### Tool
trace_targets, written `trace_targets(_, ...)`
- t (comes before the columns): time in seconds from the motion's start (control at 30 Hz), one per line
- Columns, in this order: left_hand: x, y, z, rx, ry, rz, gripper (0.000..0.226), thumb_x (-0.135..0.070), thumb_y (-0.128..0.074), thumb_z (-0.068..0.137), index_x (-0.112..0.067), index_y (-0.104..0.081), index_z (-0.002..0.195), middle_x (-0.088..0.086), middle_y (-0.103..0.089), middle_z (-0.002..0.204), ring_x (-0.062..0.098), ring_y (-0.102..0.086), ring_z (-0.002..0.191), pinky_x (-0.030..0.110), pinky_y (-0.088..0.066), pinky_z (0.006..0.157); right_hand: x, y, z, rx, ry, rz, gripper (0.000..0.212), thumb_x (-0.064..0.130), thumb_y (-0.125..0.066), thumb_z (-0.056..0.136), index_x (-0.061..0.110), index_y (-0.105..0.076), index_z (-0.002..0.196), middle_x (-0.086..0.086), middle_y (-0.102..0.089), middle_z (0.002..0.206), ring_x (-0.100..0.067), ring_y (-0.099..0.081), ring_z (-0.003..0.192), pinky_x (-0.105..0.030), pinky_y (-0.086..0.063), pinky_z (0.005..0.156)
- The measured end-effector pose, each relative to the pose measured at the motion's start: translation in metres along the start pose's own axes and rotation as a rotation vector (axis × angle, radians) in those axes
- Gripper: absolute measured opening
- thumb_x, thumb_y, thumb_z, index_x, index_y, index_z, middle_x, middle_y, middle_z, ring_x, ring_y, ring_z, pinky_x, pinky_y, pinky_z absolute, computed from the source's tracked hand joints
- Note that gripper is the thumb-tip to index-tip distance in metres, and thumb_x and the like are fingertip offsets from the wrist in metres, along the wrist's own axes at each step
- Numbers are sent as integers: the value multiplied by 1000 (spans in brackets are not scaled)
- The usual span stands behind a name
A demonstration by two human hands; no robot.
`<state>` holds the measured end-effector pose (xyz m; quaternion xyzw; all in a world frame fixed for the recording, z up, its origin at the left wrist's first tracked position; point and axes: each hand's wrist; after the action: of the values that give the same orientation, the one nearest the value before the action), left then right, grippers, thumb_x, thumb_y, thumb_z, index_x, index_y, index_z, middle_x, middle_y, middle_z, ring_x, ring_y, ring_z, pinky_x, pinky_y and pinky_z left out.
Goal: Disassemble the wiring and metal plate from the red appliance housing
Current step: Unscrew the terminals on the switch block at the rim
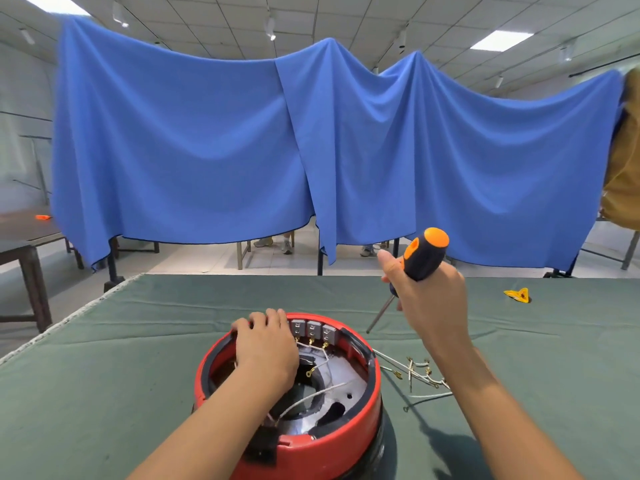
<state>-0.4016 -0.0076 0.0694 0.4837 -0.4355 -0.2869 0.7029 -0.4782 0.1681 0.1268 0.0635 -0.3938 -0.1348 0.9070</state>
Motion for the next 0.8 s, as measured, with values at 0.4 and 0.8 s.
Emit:
trace_targets(0.4,5,14,3,15,142,182,33,-18,-45,85,-14,-56,116,12,-58,117,34,-50,105,46,-35,90,23,-8,-9,-123,-65,488,28,28,-61,74,14,-63,49,-5,-65,52,-18,-54,35,-21,-40,38)
trace_targets(0.8,22,-13,20,-199,72,-634,57,-12,-48,80,-29,-42,134,-2,-52,130,24,-41,121,40,-32,96,8,-32,-24,-122,-187,630,32,22,-60,75,-7,-62,61,-7,-62,49,-14,-52,35,-17,-37,35)
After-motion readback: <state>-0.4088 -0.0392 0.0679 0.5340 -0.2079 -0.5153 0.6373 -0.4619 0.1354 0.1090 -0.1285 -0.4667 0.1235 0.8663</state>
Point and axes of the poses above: each hand's wrist, its own z-axis towards the middle knuckle, its own y-axis out of the back of the hand, x = y × z
